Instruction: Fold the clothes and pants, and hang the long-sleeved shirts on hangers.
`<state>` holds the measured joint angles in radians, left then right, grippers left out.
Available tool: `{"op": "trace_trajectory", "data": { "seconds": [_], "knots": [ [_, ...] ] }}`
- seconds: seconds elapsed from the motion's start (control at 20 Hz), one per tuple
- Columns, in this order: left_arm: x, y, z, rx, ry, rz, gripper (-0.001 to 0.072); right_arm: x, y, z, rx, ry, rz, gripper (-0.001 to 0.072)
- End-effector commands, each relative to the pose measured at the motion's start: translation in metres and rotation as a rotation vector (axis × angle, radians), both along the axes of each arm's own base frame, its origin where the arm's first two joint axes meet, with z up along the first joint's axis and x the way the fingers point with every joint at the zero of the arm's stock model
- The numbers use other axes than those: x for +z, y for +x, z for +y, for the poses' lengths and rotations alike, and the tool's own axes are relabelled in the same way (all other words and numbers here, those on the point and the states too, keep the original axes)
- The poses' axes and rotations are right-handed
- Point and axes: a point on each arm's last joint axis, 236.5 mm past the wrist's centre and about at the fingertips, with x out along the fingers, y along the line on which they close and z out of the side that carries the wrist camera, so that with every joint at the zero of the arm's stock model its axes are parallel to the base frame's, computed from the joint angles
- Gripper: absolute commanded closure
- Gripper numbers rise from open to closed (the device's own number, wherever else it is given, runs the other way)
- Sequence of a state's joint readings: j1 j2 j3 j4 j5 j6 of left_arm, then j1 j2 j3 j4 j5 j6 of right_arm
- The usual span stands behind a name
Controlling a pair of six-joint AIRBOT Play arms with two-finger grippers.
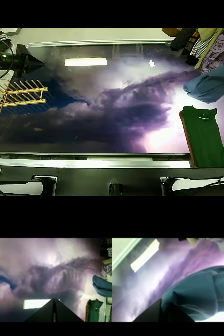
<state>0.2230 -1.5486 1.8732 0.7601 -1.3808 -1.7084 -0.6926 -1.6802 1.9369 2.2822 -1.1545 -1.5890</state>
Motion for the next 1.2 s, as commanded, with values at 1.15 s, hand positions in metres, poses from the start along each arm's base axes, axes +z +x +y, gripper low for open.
{"op": "trace_trajectory", "data": {
  "seconds": [1.15],
  "knots": [
    [-0.002, 0.001, 0.0, 0.016, -0.014, 0.019, 0.0692, -0.134, -0.23, 0.028, -0.058, 0.218, 0.898, 0.0687]
  ]
}}
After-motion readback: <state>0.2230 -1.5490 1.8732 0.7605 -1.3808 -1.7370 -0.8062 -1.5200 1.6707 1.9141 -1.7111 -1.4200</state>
